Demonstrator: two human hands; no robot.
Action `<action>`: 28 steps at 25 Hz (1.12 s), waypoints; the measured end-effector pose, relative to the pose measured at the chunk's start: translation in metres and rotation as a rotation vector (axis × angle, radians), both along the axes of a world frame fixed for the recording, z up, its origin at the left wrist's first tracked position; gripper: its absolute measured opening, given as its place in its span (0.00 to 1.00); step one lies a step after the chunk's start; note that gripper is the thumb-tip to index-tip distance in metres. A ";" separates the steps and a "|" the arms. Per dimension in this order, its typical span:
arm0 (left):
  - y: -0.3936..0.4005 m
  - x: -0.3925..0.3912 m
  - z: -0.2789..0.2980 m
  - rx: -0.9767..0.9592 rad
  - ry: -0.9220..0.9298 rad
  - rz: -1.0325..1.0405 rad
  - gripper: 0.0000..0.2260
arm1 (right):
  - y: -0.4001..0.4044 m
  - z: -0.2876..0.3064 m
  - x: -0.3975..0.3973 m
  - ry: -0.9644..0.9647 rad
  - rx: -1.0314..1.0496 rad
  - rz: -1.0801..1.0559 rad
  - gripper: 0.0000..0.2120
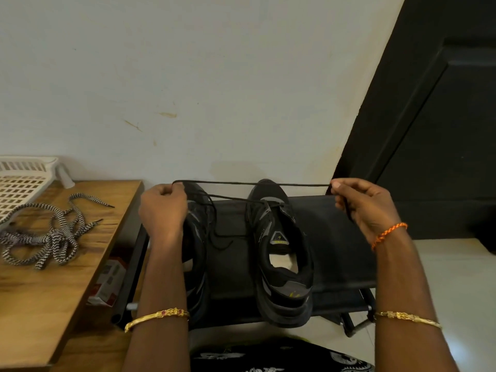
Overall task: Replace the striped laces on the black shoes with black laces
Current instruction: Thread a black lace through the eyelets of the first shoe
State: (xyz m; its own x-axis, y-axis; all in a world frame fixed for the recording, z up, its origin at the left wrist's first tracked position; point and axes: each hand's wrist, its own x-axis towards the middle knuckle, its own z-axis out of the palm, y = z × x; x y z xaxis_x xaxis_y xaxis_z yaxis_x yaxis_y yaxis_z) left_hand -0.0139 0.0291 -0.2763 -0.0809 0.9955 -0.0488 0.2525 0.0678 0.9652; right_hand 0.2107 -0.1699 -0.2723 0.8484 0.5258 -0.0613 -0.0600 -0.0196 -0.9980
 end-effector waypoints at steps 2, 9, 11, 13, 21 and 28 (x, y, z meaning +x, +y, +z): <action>0.003 -0.001 0.000 -0.022 0.019 0.026 0.06 | -0.004 -0.012 0.007 -0.008 -0.048 -0.056 0.03; 0.002 0.001 0.006 -0.155 -0.205 0.011 0.11 | -0.008 -0.035 0.020 0.115 -0.087 -0.249 0.05; -0.001 0.001 0.006 -0.148 -0.197 0.045 0.10 | -0.006 -0.034 0.017 0.171 -0.045 -0.298 0.03; -0.007 0.003 0.006 -0.050 -0.086 0.049 0.14 | 0.000 -0.030 0.009 0.086 -0.108 -0.291 0.04; -0.061 0.066 0.008 0.386 0.193 -0.819 0.09 | 0.040 0.003 -0.037 -0.146 -0.008 0.371 0.07; -0.049 0.071 -0.003 0.350 0.307 -0.669 0.06 | 0.046 -0.007 -0.032 -0.136 -0.044 0.108 0.05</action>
